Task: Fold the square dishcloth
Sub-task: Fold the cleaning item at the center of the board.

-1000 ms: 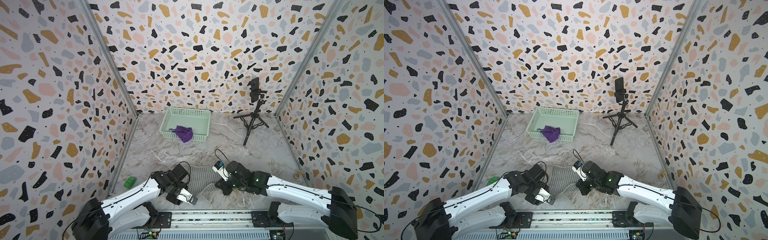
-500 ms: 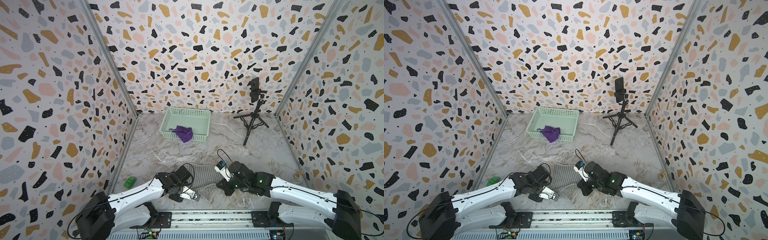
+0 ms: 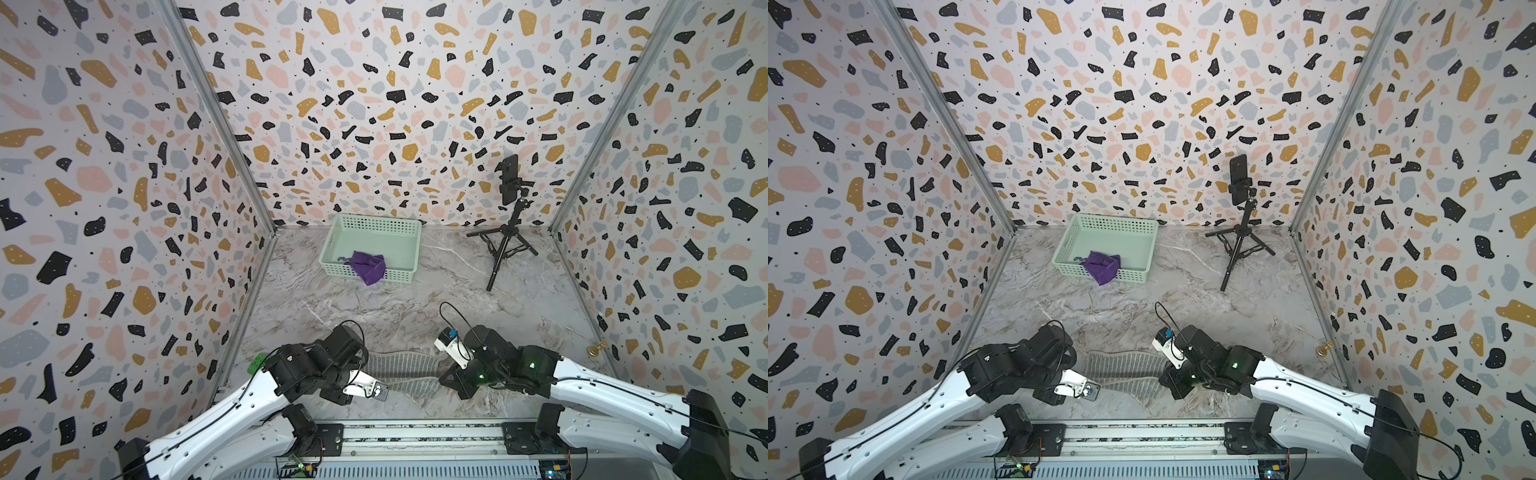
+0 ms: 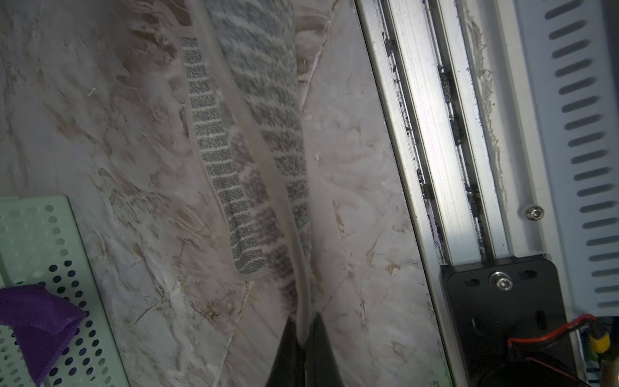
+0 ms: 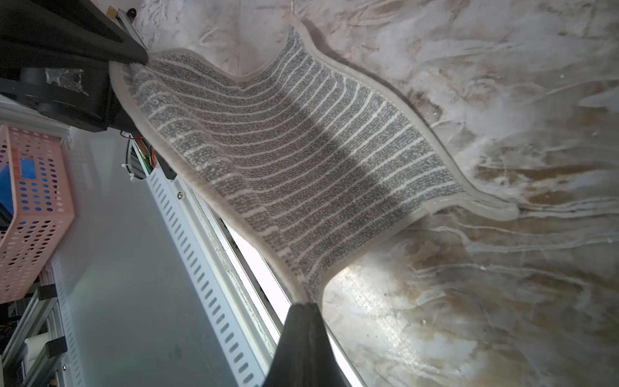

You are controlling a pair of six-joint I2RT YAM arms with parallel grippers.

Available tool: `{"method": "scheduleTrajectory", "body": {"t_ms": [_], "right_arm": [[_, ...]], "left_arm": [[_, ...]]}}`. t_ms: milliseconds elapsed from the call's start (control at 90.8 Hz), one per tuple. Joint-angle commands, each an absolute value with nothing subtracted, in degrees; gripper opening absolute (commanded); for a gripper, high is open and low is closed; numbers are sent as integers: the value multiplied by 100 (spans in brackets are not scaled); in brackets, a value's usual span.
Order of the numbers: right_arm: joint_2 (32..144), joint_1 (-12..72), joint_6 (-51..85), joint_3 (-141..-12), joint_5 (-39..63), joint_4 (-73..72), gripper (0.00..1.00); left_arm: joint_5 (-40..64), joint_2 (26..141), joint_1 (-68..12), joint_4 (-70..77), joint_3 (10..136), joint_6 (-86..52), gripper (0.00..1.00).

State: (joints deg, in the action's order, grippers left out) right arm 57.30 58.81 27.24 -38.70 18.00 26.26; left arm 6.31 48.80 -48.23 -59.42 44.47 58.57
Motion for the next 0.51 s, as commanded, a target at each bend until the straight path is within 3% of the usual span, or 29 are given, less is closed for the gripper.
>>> {"method": "scheduleTrajectory", "body": {"t_ms": [0,253,495], "right_arm": [[6077,5839,2652,-4335,1760,2801,0],[7041,5495,2373,-4827,1743,2794,0],[7955,4914,2229,-5045,1842,2649,0]], "left_arm": [[560,5446,-4707,-5884,4785,5700,0],[779,6959,-3657,-5595,5338,5995,0],[740,7747,-3244,-5075,5232,6157,0]]}}
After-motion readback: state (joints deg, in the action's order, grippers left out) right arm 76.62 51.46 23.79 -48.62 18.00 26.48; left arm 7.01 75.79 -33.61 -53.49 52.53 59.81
